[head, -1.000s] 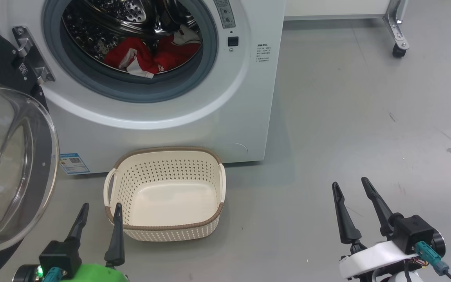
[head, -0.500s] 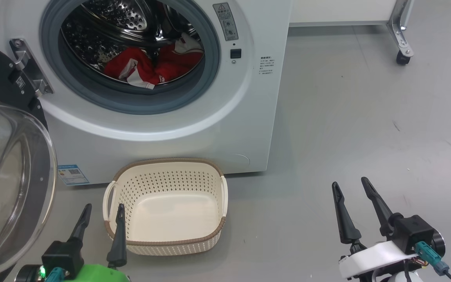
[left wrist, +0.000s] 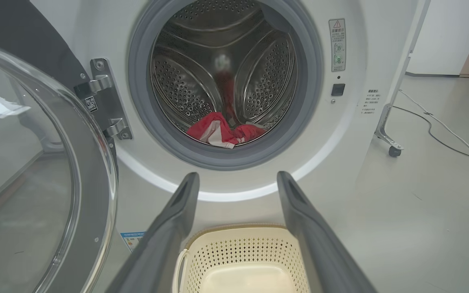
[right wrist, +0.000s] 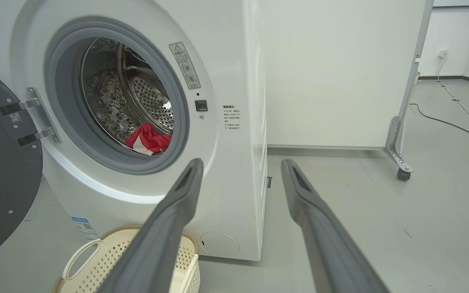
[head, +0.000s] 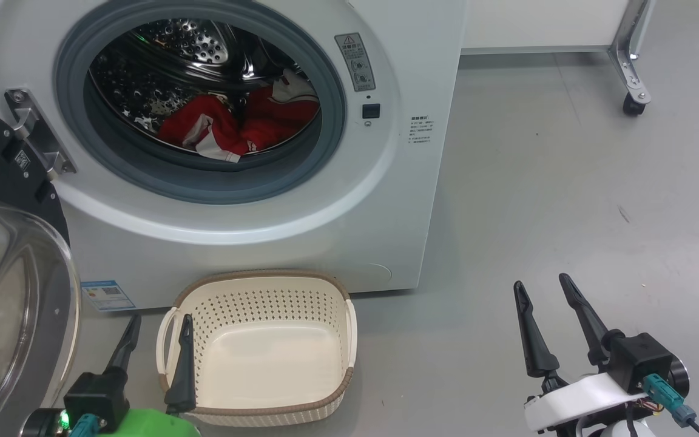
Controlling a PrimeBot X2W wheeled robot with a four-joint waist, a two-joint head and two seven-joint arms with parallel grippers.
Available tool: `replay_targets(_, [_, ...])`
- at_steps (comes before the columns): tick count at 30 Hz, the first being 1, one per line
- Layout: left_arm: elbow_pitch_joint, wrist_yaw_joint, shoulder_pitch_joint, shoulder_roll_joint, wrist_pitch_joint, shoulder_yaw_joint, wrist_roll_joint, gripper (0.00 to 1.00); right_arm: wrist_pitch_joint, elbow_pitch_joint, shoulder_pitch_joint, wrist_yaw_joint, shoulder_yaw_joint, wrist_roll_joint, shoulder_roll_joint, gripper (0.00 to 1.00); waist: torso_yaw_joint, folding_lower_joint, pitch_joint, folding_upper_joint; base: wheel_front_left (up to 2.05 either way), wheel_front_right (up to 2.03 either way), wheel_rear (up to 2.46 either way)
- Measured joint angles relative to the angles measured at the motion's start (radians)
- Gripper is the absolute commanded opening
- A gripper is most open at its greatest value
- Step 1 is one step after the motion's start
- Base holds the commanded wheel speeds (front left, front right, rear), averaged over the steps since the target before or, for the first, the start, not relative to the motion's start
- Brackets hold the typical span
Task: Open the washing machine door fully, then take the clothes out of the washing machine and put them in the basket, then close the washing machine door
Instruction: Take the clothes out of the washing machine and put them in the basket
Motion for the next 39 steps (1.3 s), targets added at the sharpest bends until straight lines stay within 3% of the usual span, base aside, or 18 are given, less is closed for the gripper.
replay_targets(39, [-0.026, 0.003, 0.000, 0.003, -0.002, -0.002, -0.001, 1.00, 0.000, -0.013, 0.000, 0.000, 0.025, 0.003, 0.000, 1.00, -0.011, 0.0000, 0.019, 0.0000, 0.15, -0.15, 0.00])
